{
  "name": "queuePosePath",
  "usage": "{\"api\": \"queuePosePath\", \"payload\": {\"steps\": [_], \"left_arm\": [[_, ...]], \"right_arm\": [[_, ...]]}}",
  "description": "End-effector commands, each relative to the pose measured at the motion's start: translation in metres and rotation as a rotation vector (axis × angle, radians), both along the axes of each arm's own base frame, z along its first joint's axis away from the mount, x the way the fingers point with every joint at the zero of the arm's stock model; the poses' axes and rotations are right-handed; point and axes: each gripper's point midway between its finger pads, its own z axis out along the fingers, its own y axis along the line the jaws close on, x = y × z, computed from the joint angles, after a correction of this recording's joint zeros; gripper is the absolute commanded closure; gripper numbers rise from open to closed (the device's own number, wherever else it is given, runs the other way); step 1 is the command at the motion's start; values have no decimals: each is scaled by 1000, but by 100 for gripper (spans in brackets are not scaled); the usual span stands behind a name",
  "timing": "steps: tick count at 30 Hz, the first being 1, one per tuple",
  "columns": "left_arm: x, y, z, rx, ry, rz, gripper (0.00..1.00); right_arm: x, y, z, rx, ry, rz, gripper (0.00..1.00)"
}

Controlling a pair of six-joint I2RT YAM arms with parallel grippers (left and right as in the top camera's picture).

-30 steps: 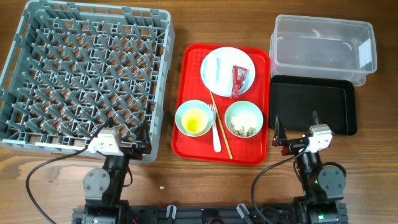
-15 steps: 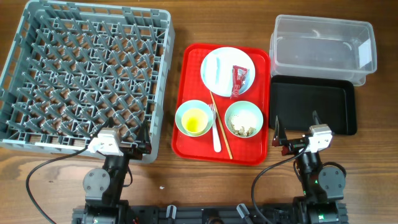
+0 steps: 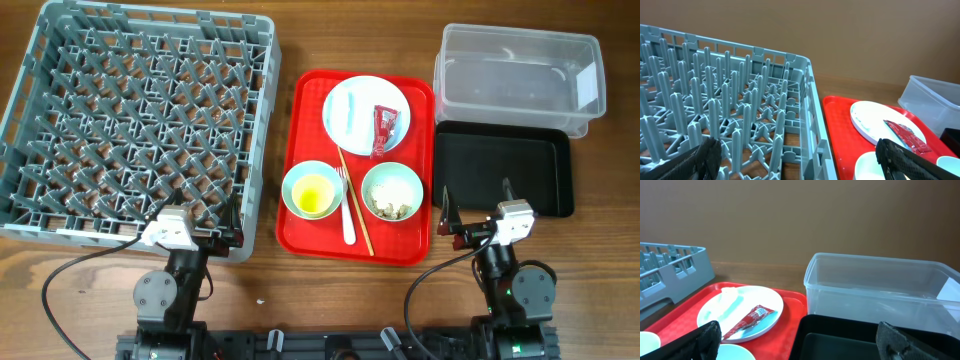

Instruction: Sort waste into correct bins and load items into the dishwasher rack

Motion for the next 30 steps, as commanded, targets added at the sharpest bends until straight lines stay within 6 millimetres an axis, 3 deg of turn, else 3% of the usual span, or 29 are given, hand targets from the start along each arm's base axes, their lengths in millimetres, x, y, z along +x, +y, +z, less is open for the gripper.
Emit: {"api": "queuePosePath", "payload": {"steps": [1,6,12,17,20,22,24,27,30], "left_arm": [[0,0,4,-11,-18,-1,0],[-2,3,15,-69,11,19,0],[8,5,39,-53,170,42,0],[22,4,30,-25,496,48,0],[18,4,27,-5,704,55,0],[19,4,26,-2,742,56,0],[19,4,26,-2,741,56,0],[19,4,26,-2,741,56,0],[19,4,26,-2,740,57,0]], "right_arm": [[-1,4,2,4,-9,21,0],[-2,6,6,56,24,32,0],[2,6,40,51,114,29,0],[23,10,64,32,349,37,0],[46,20,77,14,546,82,0],[62,20,90,10,656,77,0],[78,13,81,-6,707,27,0],[86,32,59,29,786,127,0],[95,47,58,74,789,195,0]]}}
